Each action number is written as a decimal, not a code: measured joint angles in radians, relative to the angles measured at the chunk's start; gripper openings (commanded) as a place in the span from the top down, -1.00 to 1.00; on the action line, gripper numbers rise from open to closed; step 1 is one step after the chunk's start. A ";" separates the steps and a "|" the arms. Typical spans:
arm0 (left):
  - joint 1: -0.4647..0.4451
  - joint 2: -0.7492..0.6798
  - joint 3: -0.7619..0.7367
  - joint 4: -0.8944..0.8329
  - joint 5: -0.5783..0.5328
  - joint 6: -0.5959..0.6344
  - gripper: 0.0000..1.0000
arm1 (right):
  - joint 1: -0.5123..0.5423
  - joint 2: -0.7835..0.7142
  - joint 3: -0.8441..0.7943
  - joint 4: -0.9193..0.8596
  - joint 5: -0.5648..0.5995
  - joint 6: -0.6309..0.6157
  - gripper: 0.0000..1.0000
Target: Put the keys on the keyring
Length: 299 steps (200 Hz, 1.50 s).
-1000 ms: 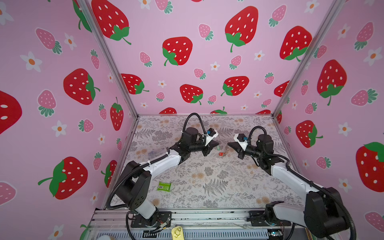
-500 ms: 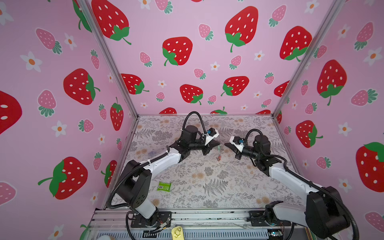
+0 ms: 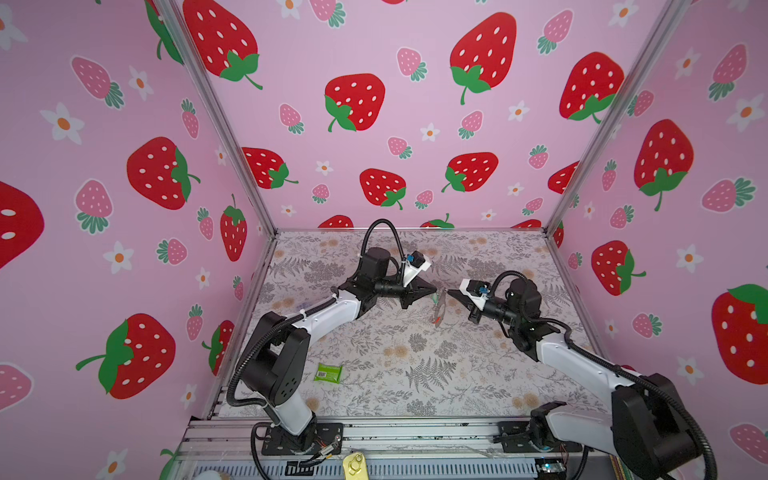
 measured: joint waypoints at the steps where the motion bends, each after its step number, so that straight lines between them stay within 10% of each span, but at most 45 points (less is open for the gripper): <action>1: 0.000 0.000 0.000 0.000 0.001 0.000 1.00 | 0.000 0.000 -0.001 0.002 0.000 0.000 1.00; 299: 0.017 0.032 0.032 0.059 0.171 -0.271 1.00 | 0.136 -0.130 -0.167 0.241 0.319 -0.214 1.00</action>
